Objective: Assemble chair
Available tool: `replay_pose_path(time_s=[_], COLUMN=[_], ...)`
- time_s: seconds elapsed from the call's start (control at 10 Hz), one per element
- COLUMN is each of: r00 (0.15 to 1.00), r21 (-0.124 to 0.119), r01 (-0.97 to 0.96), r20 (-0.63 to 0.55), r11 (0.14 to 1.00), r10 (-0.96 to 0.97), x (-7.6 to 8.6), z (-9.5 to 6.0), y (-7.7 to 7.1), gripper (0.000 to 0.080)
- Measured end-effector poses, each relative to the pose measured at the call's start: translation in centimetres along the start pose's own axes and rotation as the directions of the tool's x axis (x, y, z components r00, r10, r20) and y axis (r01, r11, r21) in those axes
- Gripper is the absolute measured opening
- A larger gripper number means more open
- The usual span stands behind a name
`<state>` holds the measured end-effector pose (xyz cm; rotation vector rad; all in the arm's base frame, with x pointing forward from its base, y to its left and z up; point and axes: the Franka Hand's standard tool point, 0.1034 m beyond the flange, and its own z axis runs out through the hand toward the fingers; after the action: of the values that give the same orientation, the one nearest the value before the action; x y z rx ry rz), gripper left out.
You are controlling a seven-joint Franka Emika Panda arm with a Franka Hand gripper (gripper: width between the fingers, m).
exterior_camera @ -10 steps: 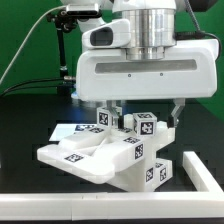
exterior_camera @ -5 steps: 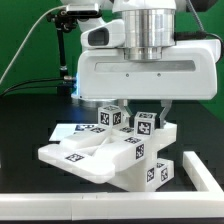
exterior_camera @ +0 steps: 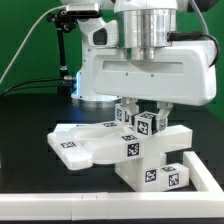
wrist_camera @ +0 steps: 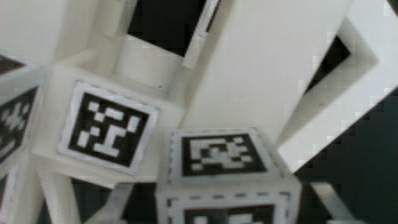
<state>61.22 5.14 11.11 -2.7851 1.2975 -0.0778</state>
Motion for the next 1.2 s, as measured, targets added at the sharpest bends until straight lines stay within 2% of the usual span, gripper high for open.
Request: replay_pose_path(time_s=[0.2, 0.3, 0.5, 0.7, 0.9, 1.2], r00=[0.982, 0.940, 0.854, 0.711, 0.614, 0.486], r21=[0.007, 0.018, 0.024, 0.035, 0.048, 0.048], r01=[-0.187, -0.340, -0.520, -0.703, -0.789, -0.873], r20=[0.004, 0.004, -0.012, 0.016, 0.030, 0.034], r11=[0.982, 0.940, 0.854, 0.710, 0.612, 0.485], r10=[0.187, 0.340, 0.520, 0.703, 0.789, 0.873], x=[-0.2, -0.7, -0.3, -0.1, 0.3, 0.7], z=[0.0, 0.1, 0.2, 0.2, 0.2, 0.1], y=[-0.2, -0.7, -1.0, -1.2, -1.1, -0.9], gripper=[0.0282, 0.0282, 0.0282, 0.0282, 0.0282, 0.0282])
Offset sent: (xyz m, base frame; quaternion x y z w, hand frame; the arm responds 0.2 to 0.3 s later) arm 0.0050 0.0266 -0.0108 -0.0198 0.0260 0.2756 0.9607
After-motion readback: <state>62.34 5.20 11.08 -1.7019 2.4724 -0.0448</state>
